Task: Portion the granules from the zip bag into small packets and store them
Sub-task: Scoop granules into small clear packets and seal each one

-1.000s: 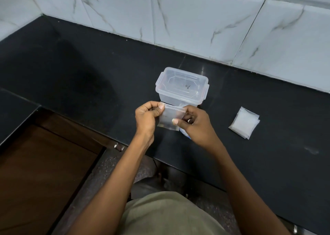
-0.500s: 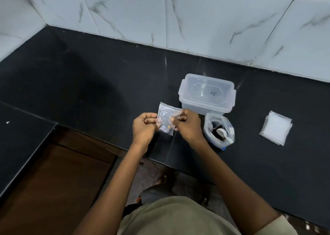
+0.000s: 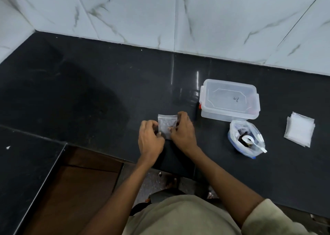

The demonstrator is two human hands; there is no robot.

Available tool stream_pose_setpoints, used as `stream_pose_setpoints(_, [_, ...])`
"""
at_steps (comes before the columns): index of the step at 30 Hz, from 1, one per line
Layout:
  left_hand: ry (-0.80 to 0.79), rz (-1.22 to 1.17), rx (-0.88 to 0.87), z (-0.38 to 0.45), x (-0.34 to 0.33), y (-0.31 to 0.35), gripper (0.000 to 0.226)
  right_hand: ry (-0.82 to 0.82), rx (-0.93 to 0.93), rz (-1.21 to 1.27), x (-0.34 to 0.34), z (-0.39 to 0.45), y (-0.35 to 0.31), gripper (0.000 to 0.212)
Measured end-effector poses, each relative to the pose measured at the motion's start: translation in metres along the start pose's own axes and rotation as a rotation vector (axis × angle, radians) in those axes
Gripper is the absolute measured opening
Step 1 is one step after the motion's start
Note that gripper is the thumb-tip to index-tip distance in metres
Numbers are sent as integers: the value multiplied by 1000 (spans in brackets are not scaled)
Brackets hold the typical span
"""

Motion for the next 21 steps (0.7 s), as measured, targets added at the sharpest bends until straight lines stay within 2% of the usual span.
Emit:
stream_pose_setpoints(3, [-39,66,-184,-5,-8,0,25,76,122,-193,-1,-10,-3,59])
stream_pose_setpoints(7, [-139,176,-291,-8,-19,0,21,96,299,-392,-6,-23,0,42])
stream_pose_setpoints(11, [-137,219,-260,-7,-25,-1,21,19,314,-453,-9,-26,8,13])
stream_pose_setpoints(14, [-142,245,-233,-7,-26,0,22,-23,323,-445,-7,-23,10,12])
stream_pose_setpoints(18, [-167,293,-190,-6,-29,7,28,-74,330,-402,2,-24,14,20])
stream_pose_setpoints(21, [-116,238,-209,-11,-32,25,29,-46,343,-322,23,-28,19,20])
Point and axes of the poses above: each hand's wrist, its own z-axis towards the middle knuckle, its own x-axis out of the back of the hand, y = z × x, the point moved 4 cm from there along z, towards the middle knuckle
